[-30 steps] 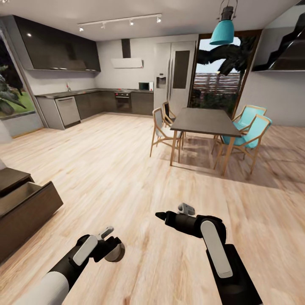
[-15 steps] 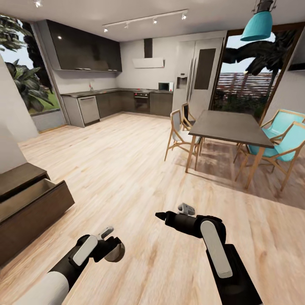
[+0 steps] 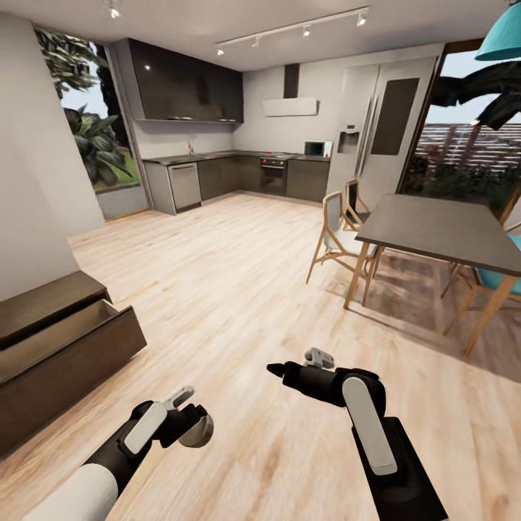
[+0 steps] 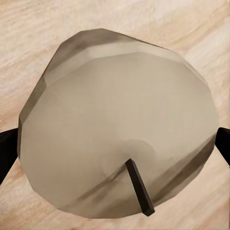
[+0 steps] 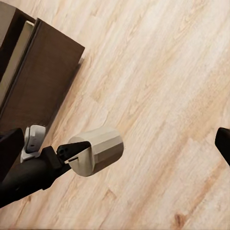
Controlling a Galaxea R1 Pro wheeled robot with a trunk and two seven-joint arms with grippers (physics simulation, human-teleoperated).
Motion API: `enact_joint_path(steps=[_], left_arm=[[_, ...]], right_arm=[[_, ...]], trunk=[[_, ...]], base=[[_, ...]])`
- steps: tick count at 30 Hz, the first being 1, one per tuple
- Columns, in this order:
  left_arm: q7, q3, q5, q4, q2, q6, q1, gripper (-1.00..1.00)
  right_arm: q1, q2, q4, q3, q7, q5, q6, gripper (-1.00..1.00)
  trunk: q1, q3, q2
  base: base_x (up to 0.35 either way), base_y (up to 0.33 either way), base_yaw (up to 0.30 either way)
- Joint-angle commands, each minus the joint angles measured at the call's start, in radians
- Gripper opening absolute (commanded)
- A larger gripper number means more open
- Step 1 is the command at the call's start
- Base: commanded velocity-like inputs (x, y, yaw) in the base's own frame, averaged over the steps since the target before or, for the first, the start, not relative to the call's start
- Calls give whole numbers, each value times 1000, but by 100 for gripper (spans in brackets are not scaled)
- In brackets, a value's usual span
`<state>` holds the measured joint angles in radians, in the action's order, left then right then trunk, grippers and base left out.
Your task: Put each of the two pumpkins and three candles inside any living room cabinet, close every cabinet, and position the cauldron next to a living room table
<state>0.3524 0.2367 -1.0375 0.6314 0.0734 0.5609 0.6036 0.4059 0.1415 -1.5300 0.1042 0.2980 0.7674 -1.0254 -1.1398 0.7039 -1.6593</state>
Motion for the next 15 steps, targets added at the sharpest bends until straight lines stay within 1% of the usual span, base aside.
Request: enact_joint_path(steps=[1,7,15], left_arm=[[11,6,-10,2,1,0,1,-100],[11,3,-10,2,-1,0,1,-100],[11,4,-10,2,-5,1,1,-100]], right_arm=[[1,0,-1,0,13,10,-2,100],[1,0,1,0,18,10,-2,100],[1,0,1,1,20,10,-2,100]], trunk=[[0,1,0],[0,1,0],[31,-24,56]], base=[[55,-38,276],[13,-9,276],[0,0,276]])
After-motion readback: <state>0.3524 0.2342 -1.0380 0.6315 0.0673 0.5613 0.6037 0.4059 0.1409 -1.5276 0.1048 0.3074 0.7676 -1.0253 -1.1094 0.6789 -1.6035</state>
